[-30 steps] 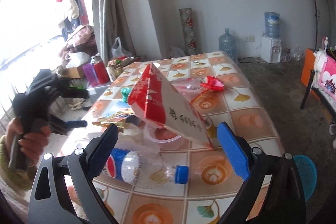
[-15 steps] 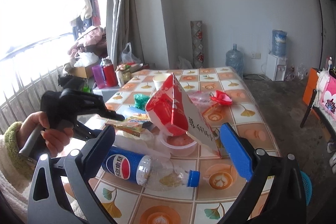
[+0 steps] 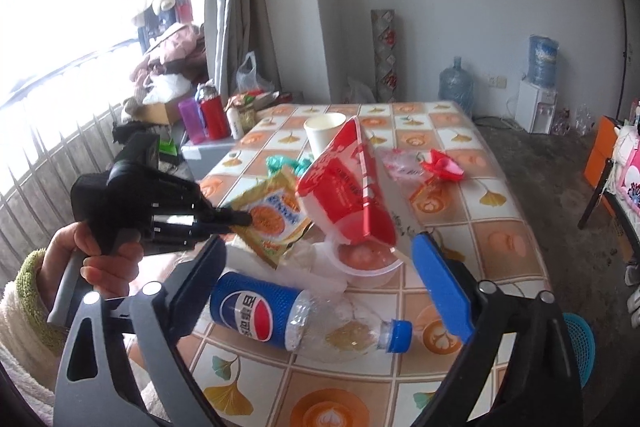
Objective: Collect trash
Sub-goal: 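Lift the Enaak packet with the left gripper while the right gripper reaches toward the white tissue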
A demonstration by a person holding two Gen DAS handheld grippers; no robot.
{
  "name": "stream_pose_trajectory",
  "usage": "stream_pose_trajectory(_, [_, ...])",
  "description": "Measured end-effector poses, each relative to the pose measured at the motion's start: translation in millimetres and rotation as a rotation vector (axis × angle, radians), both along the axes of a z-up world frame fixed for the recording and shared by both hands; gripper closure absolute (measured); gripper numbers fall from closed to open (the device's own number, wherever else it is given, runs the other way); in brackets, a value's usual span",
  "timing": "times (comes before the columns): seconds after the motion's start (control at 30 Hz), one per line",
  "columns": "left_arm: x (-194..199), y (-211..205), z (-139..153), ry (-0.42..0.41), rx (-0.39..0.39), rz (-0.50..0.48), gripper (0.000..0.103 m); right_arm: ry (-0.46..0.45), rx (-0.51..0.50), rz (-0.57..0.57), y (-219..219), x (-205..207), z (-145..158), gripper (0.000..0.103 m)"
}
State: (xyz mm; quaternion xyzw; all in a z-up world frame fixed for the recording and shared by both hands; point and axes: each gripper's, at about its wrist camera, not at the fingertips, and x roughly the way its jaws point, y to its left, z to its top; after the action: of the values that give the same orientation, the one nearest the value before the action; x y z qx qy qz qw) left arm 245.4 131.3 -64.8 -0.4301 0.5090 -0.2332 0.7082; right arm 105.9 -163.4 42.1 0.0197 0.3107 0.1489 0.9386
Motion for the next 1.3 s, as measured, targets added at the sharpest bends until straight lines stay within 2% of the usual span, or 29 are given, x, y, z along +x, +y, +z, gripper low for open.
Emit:
stream_pose_trajectory(0.2, [-11,11,28,-0.132,0.038,0.027,0.099,0.070,-0.015,0.035,17,12,-5,0.029])
stream_pose_trajectory(0.33, [-26,20,45,-0.211,0.117,0.053,0.099,0.126,-0.009,0.083,28,23,-8,0.036])
stream_pose_trajectory(0.47, [-35,32,54,-0.254,0.187,0.084,0.099,0.220,-0.030,0.169,41,45,-10,0.042])
stream_pose_trajectory(0.6, [-42,45,57,-0.272,0.235,0.132,0.099,0.315,-0.079,0.273,58,66,-16,0.046])
stream_pose_trajectory(0.67, [-45,52,58,-0.279,0.254,0.157,0.099,0.352,-0.115,0.317,68,75,-20,0.052])
stream_pose_trajectory(0.9, [-51,73,54,-0.275,0.303,0.200,0.099,0.433,-0.217,0.463,98,93,-33,0.056])
stream_pose_trajectory(1.13, [-50,75,46,-0.259,0.310,0.204,0.099,0.425,-0.360,0.570,120,99,-35,0.057])
stream_pose_trajectory(1.3, [-50,77,43,-0.256,0.307,0.208,0.099,0.420,-0.398,0.605,130,94,-39,0.061])
